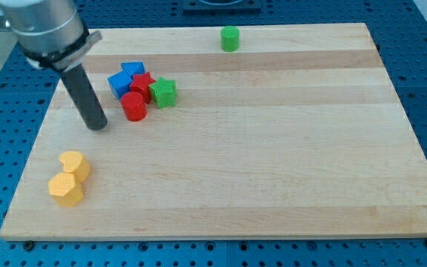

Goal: Move the green circle towards the center

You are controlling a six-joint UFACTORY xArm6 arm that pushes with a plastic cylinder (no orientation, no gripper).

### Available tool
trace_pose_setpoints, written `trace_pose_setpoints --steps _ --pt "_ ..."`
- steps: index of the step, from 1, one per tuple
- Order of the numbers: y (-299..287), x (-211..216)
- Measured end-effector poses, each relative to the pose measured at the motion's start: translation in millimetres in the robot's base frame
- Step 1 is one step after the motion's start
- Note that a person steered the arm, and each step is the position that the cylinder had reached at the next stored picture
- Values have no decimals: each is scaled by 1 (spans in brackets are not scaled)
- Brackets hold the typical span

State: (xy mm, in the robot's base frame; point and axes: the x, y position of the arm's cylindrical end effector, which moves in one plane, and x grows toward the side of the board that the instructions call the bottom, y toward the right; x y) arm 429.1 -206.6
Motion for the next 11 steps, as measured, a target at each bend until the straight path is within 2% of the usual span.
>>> trace_pose_setpoints --steps 1,2,3,4,8,9,11 --pt "7 -39" --pt "35 -59" --pt "66 -57" --pt "72 -39" --pt "26 -9" --pt "-3 -9" --pt "3 -3"
